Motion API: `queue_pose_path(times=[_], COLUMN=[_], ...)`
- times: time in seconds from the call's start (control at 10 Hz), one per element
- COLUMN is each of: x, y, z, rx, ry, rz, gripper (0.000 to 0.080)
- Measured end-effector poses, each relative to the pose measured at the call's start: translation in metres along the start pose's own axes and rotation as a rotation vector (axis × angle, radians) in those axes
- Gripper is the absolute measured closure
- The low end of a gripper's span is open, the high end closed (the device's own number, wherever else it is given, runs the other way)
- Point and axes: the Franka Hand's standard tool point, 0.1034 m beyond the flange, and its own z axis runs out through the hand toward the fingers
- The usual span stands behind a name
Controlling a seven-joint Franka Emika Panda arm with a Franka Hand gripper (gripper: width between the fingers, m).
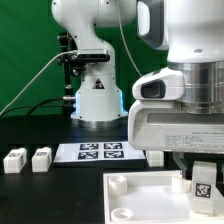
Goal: Assemble one leg
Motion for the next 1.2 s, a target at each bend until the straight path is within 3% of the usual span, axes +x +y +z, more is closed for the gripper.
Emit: queue_pose_path(times=[0.2, 0.7, 1.0, 1.1, 1.2], x=[0.0042, 0.0009, 0.0009, -0.0001, -0.0011], y=[0.0034, -0.0021, -0.0031, -0.0036, -0.0037], z=[0.0014, 0.0024, 0.0022, 0.0026, 0.0029], rx=[0.021, 0.043, 0.049, 0.049, 0.051], ry=[-0.014, -0.065, -0.07, -0.067, -0.065], rz=[0.296, 1.072, 1.108, 1.043, 0.934], gripper=[0.0502, 0.0503, 0.0503, 0.0324, 0.0324])
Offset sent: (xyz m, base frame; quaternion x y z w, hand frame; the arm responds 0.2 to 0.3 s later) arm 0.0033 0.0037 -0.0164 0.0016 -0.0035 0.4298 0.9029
